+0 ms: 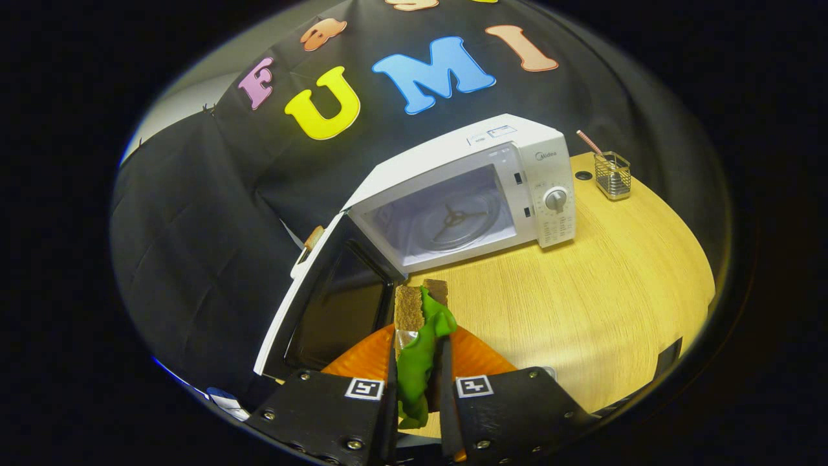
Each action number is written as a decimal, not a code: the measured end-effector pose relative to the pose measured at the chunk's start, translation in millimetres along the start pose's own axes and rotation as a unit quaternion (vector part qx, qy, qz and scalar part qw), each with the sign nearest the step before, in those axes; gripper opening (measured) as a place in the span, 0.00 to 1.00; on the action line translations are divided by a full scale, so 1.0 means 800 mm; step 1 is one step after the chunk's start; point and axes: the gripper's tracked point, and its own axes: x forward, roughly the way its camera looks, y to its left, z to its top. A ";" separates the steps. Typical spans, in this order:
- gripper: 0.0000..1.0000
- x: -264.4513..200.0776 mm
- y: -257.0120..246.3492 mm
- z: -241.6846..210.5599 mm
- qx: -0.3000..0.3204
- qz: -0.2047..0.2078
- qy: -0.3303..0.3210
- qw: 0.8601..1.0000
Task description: Open the microwave, put the food inside, and close the microwave door.
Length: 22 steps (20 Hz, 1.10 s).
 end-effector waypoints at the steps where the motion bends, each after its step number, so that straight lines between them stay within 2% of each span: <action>1: 0.26 0.008 0.005 0.002 0.003 0.002 -0.003 1.000; 11: 0.26 0.084 0.039 0.045 0.047 0.002 -0.073 0.996; 22: 0.26 0.168 0.012 0.087 0.116 -0.030 -0.141 0.983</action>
